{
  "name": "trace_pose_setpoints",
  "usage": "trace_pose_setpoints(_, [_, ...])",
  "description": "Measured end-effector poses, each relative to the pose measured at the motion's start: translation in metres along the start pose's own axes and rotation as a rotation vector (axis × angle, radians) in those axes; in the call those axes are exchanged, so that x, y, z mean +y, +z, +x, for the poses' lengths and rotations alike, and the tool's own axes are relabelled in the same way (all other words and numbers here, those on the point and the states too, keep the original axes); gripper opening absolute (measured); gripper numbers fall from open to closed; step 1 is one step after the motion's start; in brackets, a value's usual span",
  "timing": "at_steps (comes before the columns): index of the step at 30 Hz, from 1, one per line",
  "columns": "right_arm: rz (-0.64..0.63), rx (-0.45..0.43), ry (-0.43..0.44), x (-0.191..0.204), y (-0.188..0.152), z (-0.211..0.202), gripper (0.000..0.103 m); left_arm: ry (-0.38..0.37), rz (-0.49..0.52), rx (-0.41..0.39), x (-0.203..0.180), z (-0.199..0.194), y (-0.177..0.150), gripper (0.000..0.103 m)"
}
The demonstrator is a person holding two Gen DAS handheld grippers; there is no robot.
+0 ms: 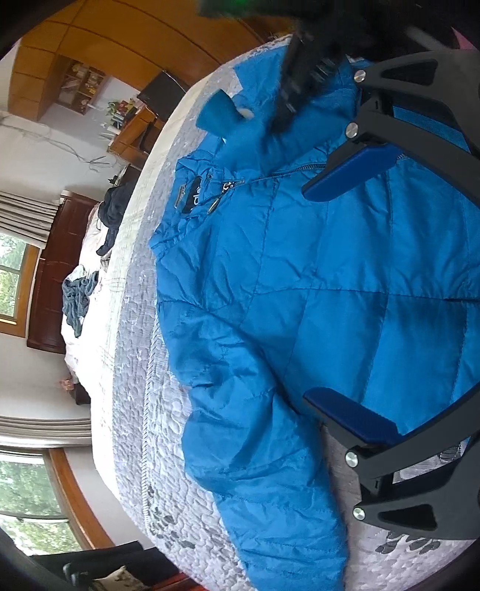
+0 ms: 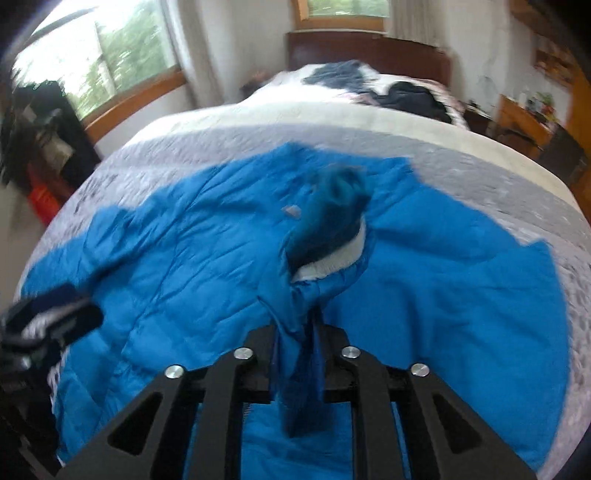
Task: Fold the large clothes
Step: 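Grasp the jacket sleeve cuff with the right tool and lift it, then fold the held sleeve across the jacket body and open the right tool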
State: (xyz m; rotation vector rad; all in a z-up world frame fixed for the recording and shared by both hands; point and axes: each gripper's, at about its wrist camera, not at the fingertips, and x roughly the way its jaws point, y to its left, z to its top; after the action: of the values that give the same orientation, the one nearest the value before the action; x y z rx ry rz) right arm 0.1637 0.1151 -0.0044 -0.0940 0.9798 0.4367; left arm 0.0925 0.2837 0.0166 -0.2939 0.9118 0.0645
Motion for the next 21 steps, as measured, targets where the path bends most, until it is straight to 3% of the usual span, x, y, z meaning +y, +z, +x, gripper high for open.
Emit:
trace_pose_setpoints(3, [-0.042, 0.027, 0.149, 0.012, -0.006, -0.003, 0.041, -0.022, -0.027, 0.026, 0.005, 0.006, 0.003, 0.1])
trace_pose_setpoints(6, [-0.051, 0.008, 0.238, 0.009, -0.012, -0.024, 0.048, -0.046, -0.051, 0.042, 0.008, 0.009, 0.004, 0.1])
trace_pose_setpoints(10, [-0.004, -0.067, 0.204, -0.016, -0.012, -0.059, 0.049, -0.062, -0.032, 0.083, -0.001, 0.022, 0.005, 0.1])
trace_pose_setpoints(14, [0.09, -0.173, 0.067, -0.064, -0.011, -0.094, 0.054, -0.073, -0.014, 0.151, -0.017, 0.046, 0.012, 0.1])
trace_pose_setpoints(18, [0.201, -0.246, 0.012, -0.11, -0.015, -0.106, 0.056, -0.086, -0.012, 0.207, -0.03, 0.075, 0.022, 0.1])
trace_pose_setpoints(21, [0.268, -0.254, 0.008, -0.135, -0.02, -0.105, 0.056, -0.107, -0.027, 0.24, -0.041, 0.096, 0.027, 0.099])
